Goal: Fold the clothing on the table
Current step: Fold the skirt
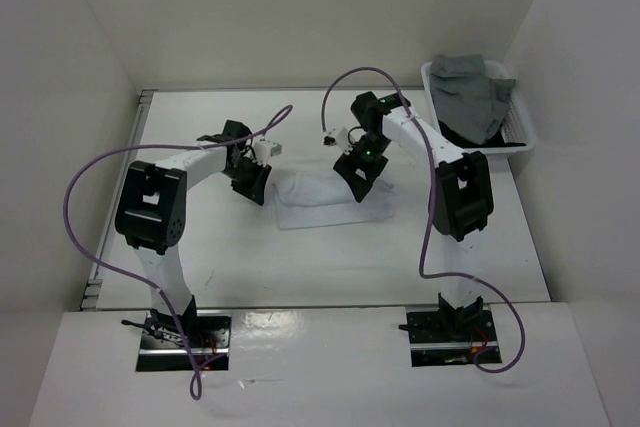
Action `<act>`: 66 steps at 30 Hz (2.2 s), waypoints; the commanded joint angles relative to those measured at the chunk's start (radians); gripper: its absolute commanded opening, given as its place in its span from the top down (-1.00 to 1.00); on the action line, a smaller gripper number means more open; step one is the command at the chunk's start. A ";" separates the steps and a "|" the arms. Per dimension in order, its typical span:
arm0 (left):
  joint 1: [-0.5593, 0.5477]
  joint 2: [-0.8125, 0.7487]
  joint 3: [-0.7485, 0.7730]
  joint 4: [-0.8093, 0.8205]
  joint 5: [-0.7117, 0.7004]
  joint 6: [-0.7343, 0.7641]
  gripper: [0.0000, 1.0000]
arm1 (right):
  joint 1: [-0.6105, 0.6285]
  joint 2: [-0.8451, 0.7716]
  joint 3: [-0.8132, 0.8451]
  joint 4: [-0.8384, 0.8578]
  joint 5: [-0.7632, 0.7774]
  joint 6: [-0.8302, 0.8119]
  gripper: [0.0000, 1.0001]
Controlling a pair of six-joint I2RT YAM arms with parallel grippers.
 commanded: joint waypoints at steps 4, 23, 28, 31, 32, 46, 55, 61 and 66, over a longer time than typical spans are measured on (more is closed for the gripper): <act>0.003 -0.100 -0.099 0.219 -0.210 -0.081 0.36 | -0.006 0.038 0.080 -0.010 -0.056 0.026 -0.63; -0.036 -0.071 -0.020 0.253 -0.268 -0.129 0.33 | 0.106 0.100 0.142 -0.022 -0.092 0.067 -0.63; 0.041 -0.021 0.046 0.181 -0.126 -0.167 0.33 | 0.174 0.132 0.166 -0.022 -0.105 0.067 -0.63; 0.075 0.012 0.080 0.156 -0.028 -0.177 0.33 | 0.174 0.156 0.186 -0.022 -0.096 0.090 -0.63; 0.075 0.021 0.080 0.147 -0.009 -0.177 0.33 | 0.174 0.167 0.197 -0.009 -0.087 0.099 -0.63; 0.105 0.030 0.098 0.118 0.081 -0.177 0.29 | 0.042 0.110 0.027 0.056 0.090 0.172 -0.63; 0.105 0.021 0.098 0.118 0.081 -0.177 0.29 | -0.029 0.127 -0.030 0.142 0.168 0.192 -0.63; 0.105 0.010 0.089 0.118 0.081 -0.167 0.29 | -0.029 0.237 0.066 0.208 0.197 0.224 -0.60; 0.105 0.010 0.089 0.118 0.072 -0.167 0.26 | -0.019 0.339 0.235 0.208 0.197 0.259 -0.57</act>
